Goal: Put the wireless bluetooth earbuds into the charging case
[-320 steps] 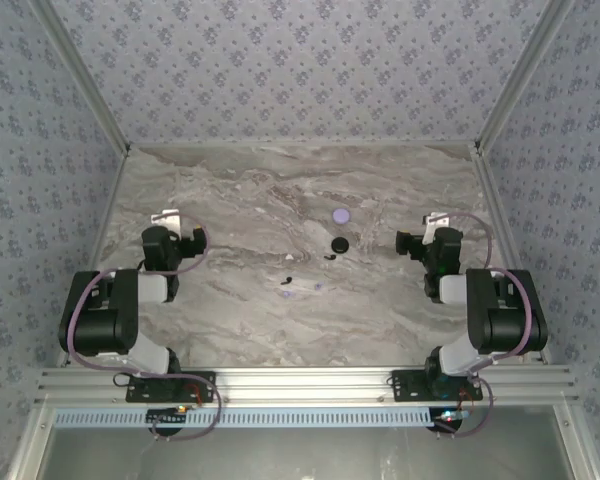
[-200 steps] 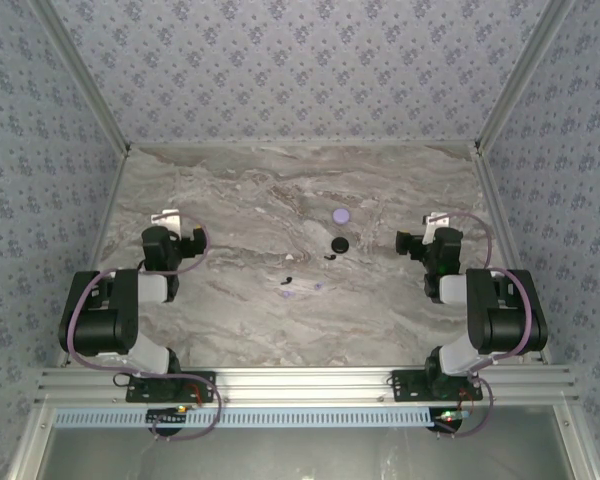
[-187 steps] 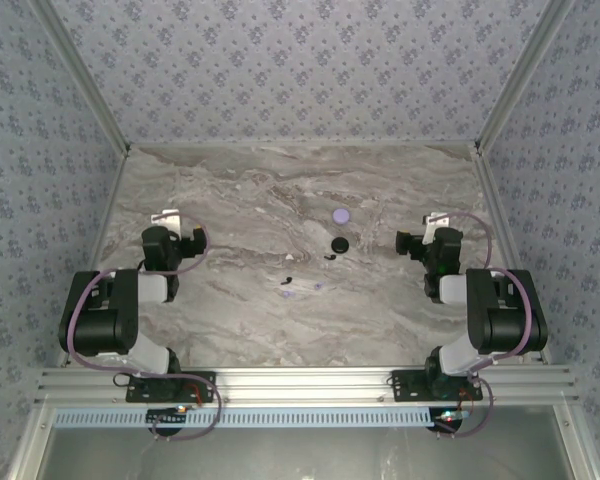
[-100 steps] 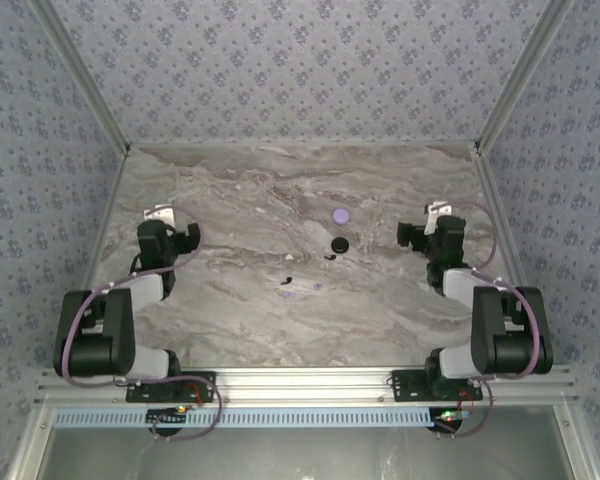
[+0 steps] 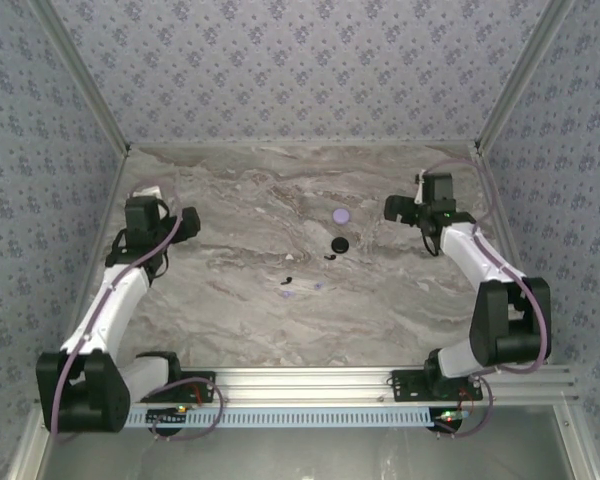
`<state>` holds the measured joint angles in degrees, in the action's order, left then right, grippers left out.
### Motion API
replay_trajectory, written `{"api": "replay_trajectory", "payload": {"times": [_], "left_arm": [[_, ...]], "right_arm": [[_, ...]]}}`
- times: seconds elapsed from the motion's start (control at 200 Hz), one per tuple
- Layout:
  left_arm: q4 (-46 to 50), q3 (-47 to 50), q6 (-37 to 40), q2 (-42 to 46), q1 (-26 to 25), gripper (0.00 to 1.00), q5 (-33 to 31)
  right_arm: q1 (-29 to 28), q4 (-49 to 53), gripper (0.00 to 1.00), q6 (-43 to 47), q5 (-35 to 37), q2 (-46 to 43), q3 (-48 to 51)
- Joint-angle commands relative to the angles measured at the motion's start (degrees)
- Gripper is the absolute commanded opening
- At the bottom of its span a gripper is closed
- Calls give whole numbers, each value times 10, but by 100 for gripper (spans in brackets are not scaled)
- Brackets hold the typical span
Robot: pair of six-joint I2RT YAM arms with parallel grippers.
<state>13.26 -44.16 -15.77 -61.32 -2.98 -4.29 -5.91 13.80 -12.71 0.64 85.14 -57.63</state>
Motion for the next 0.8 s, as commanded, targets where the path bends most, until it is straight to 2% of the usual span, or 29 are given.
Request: {"api": "replay_trajectory", "payload": {"times": [0.0, 0.23, 0.4, 0.66, 0.795], "left_arm": [[47, 16, -10, 65, -20, 99, 20], [72, 42, -48, 152, -28, 99, 67], [88, 48, -63, 170, -28, 99, 86], [104, 44, -61, 151, -30, 99, 88], [104, 39, -62, 133, -30, 99, 92]], "right_arm": [[-33, 99, 100, -27, 1, 39, -55], [-100, 178, 100, -8, -6, 146, -182], [-123, 241, 89, -8, -19, 221, -266], [-145, 301, 73, -12, -21, 304, -364], [-151, 322, 69, -11, -30, 339, -406]]}}
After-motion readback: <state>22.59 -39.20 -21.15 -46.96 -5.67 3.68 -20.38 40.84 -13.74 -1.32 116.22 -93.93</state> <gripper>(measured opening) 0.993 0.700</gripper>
